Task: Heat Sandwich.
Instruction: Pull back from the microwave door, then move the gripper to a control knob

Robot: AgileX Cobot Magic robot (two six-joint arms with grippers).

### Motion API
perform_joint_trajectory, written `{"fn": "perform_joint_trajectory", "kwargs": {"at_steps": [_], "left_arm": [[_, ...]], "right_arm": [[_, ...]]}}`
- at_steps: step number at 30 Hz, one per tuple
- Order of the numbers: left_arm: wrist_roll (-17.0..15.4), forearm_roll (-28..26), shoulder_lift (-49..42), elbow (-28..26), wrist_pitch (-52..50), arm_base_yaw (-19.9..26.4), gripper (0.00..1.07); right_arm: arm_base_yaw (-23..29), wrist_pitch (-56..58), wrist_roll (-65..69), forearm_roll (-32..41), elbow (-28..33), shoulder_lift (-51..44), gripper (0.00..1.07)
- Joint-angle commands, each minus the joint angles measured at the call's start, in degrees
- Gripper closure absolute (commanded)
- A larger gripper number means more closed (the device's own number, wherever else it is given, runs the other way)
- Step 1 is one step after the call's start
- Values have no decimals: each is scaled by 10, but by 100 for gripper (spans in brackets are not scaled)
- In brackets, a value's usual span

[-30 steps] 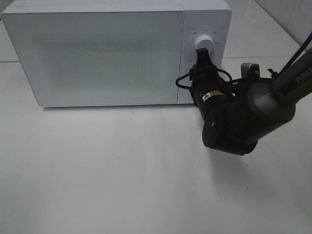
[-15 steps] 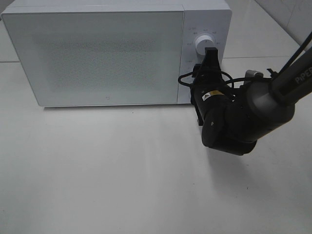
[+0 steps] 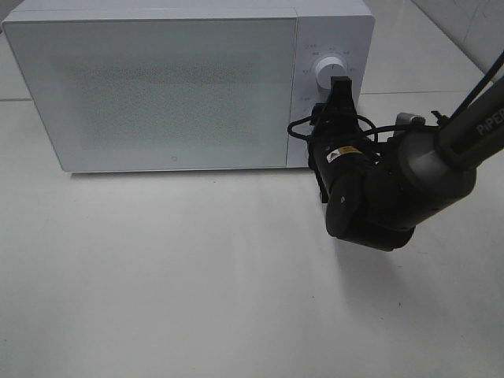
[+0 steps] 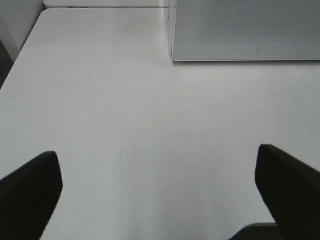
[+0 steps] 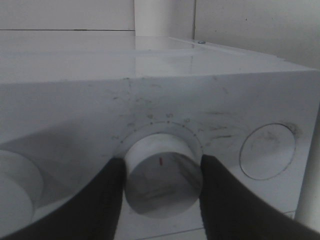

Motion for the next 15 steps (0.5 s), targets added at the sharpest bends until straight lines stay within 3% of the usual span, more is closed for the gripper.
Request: {"fn": "perform_joint_trajectory", "kwargs": {"at_steps": [1,3,6,9,15], "left_arm": [[-1,-3,-13,-1,-6,-3,9],[-1,-3,-13,-1,-6,-3,9],[-1,-3,-13,-1,-6,-3,9],[-1,-3,-13,-1,-6,-3,9],[-1,-3,-13,-1,-6,-3,9]], "right_arm": [[-1,-58,-10,-12,-13,-9,79],[-1,-58,-15,18,-3,-9,69],[-1,-60,-15,18,-2,-9,62],[-1,-60,-15,15,-2,-10,48],[0,-43,-33,11,5,-28,37]]}}
